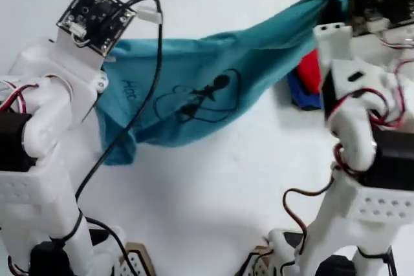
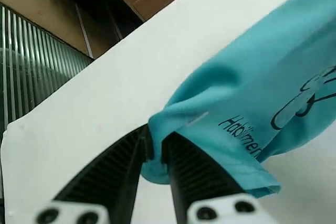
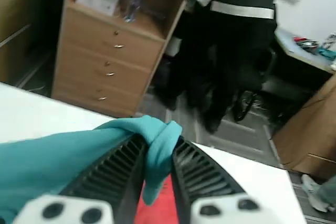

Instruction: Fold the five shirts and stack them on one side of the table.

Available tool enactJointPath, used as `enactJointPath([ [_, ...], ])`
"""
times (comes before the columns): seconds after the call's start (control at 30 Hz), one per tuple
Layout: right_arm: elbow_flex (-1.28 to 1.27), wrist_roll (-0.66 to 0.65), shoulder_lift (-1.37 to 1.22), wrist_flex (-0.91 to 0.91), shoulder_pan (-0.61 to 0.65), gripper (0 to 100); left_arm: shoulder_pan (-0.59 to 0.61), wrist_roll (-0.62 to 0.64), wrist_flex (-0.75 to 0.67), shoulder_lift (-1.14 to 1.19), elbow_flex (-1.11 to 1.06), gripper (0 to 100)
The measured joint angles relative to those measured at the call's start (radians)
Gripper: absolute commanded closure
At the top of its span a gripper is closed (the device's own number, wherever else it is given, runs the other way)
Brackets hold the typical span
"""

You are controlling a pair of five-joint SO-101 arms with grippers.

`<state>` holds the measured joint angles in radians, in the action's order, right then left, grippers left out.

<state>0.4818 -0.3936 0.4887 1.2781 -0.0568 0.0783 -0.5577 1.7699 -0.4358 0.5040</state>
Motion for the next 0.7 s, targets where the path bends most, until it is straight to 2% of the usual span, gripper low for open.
enactJointPath([
  [0.17, 0.075, -0.026, 0.003, 0.000, -0.057, 98.1, -0.052, 0.000, 0.000, -0.026, 0.040, 97],
  [0.4, 0.091, -0.031, 0.005, 0.002, -0.064, 98.1, -0.092, 0.000, 0.000, -0.083, 0.048, 97],
  [0.53, 0.084, -0.031, 0.005, 0.063, -0.064, 98.1, -0.092, 0.000, 0.000, -0.091, -0.114, 97],
  [0.7, -0.064, -0.031, 0.005, 0.083, -0.064, 98.1, -0.100, 0.000, -0.037, -0.087, -0.477, 97],
])
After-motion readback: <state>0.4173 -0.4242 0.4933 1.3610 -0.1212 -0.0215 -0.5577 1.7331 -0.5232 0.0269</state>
